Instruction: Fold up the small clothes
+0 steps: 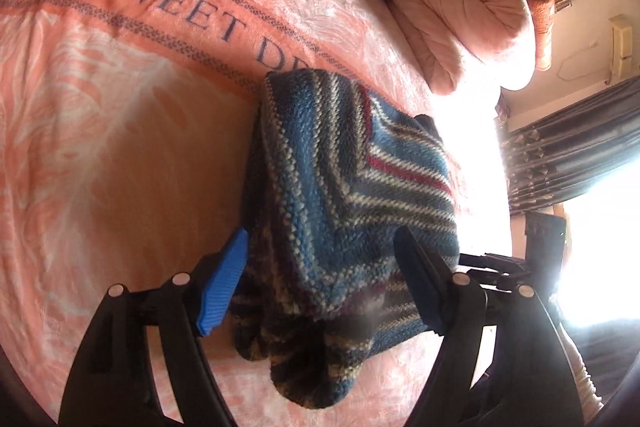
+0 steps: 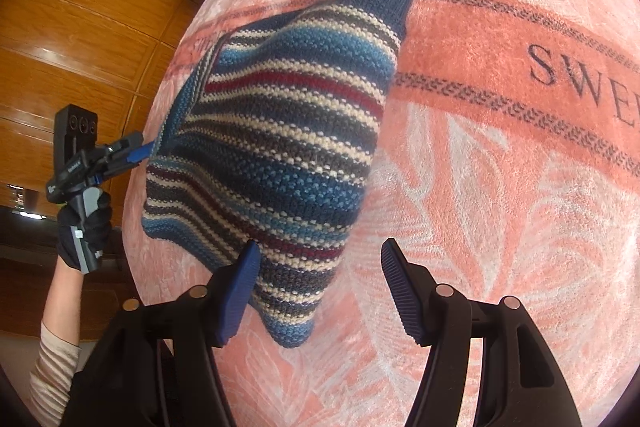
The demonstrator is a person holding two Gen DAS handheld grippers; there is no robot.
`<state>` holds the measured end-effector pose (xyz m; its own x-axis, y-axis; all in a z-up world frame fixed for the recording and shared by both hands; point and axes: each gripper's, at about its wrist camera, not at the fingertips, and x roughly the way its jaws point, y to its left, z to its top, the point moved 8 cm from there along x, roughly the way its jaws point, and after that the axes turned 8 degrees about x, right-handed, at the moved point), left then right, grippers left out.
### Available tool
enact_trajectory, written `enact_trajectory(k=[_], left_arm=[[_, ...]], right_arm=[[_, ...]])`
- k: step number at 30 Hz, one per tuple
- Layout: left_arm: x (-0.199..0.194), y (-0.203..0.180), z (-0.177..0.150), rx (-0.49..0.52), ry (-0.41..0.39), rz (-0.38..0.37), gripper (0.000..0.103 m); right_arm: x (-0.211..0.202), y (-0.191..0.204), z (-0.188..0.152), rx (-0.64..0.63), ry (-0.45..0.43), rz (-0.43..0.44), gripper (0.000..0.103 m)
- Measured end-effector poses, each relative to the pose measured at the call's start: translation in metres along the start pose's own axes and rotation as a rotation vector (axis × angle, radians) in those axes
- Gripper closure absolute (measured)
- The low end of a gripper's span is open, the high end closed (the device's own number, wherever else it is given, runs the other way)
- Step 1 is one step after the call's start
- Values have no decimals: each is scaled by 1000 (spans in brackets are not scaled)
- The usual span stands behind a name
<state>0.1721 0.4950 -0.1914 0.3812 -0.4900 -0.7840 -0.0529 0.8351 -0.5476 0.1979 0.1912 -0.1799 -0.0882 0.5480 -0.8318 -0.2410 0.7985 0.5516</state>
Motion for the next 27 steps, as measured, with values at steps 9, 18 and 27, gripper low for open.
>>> enact_trajectory(k=[9, 18, 27], left_arm=[[47, -1, -3, -36, 69, -68, 28], [61, -11, -2, 4, 75, -156, 24], [85, -22, -4, 5, 96, -115, 4]], right_arm=[[10, 2, 15, 57, -7, 51, 37], [29, 4, 34, 114, -22, 130, 28], [68, -3, 42, 217, 22, 238, 12]])
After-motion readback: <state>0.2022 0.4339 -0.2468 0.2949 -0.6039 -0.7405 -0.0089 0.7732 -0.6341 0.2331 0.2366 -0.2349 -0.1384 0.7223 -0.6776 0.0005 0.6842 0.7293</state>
